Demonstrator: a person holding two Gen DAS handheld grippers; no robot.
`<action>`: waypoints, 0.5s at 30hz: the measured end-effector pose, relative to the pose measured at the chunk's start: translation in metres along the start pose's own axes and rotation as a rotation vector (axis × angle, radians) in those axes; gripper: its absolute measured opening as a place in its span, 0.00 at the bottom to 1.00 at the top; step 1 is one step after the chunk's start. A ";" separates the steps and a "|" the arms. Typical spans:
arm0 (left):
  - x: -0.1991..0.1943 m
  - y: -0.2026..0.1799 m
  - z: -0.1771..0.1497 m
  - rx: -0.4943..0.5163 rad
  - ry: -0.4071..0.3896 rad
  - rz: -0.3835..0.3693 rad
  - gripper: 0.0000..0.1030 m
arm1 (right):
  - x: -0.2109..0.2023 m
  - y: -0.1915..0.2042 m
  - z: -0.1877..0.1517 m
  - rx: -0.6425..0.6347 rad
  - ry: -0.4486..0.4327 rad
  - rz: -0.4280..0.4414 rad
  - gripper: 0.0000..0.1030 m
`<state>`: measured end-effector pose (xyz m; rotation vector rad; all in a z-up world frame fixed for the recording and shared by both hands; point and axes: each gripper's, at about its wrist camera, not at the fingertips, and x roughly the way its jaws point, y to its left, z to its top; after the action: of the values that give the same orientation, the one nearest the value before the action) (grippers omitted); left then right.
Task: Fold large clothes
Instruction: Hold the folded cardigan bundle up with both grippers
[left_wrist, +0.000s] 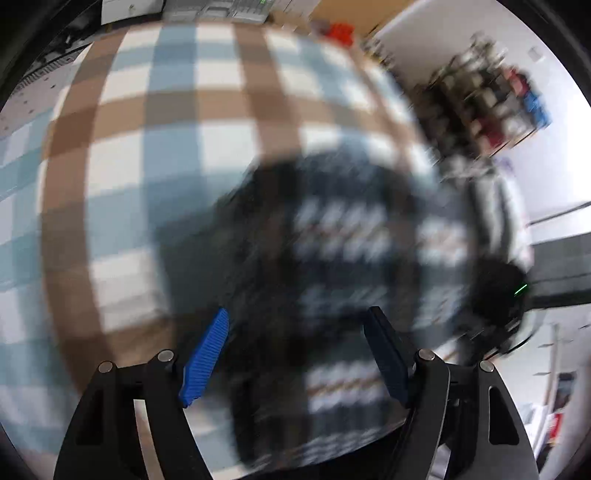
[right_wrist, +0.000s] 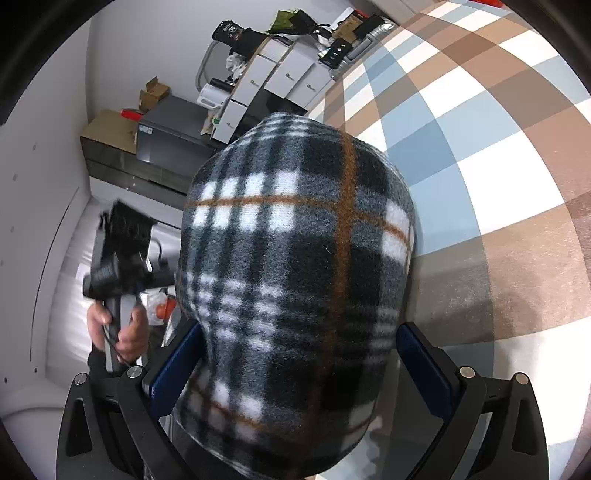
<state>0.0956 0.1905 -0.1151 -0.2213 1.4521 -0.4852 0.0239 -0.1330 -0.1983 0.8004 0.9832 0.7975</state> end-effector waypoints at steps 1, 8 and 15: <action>0.004 0.005 -0.005 -0.011 0.008 -0.005 0.70 | 0.000 0.000 0.000 0.002 0.000 0.000 1.00; 0.039 0.042 -0.018 -0.135 0.025 -0.189 0.80 | 0.002 -0.001 -0.003 0.003 -0.002 0.003 1.00; 0.049 0.056 -0.026 -0.162 0.044 -0.263 0.82 | 0.012 -0.010 -0.002 0.049 0.023 0.059 1.00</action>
<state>0.0826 0.2222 -0.1858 -0.5384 1.5148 -0.5876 0.0277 -0.1272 -0.2117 0.8670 1.0066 0.8373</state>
